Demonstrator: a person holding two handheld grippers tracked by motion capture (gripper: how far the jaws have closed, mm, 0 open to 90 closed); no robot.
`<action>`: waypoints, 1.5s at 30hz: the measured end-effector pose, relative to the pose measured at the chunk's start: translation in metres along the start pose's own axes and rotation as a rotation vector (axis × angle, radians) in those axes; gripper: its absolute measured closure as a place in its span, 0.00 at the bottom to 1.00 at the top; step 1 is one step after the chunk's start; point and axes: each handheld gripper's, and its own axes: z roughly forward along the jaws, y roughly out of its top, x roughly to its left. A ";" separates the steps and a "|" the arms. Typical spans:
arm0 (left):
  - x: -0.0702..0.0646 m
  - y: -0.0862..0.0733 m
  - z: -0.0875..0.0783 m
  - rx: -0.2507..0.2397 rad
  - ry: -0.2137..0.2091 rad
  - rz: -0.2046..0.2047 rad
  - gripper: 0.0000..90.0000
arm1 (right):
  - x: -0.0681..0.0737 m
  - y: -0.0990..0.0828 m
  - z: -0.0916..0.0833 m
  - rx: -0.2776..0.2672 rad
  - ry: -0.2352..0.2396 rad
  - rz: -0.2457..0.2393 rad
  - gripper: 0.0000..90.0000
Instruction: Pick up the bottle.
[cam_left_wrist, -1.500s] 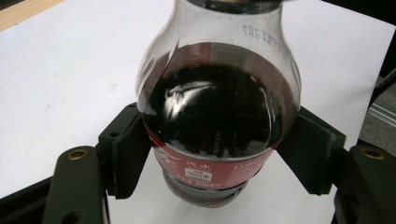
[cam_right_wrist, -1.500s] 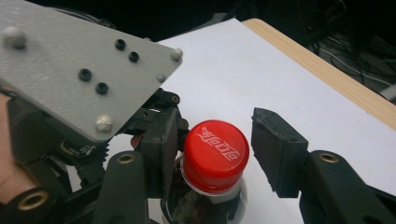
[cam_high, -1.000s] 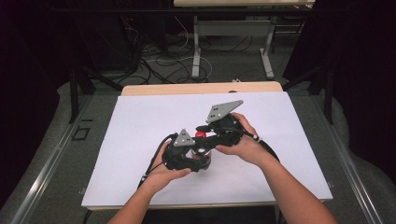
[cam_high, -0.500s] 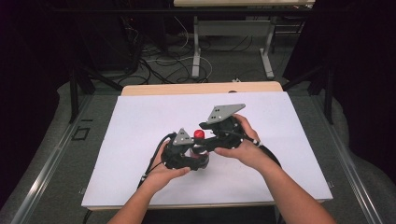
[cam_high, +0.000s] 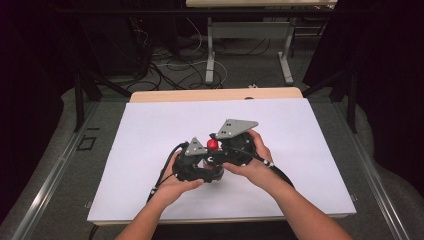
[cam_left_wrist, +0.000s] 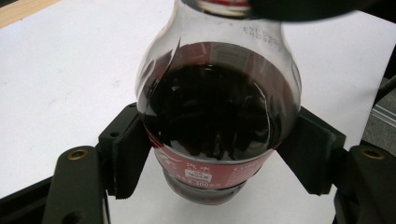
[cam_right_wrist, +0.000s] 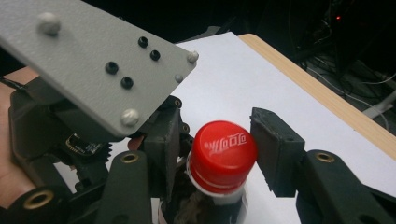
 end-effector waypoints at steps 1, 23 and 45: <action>-0.001 0.000 0.000 0.005 -0.007 -0.003 0.34 | -0.001 0.000 0.000 0.009 0.010 0.000 0.60; 0.000 0.000 -0.002 0.004 -0.019 0.010 0.34 | -0.032 0.011 0.004 0.057 0.241 -0.102 0.60; 0.002 0.001 -0.004 0.026 -0.024 0.011 0.34 | -0.003 0.004 0.001 0.047 0.019 -0.006 0.63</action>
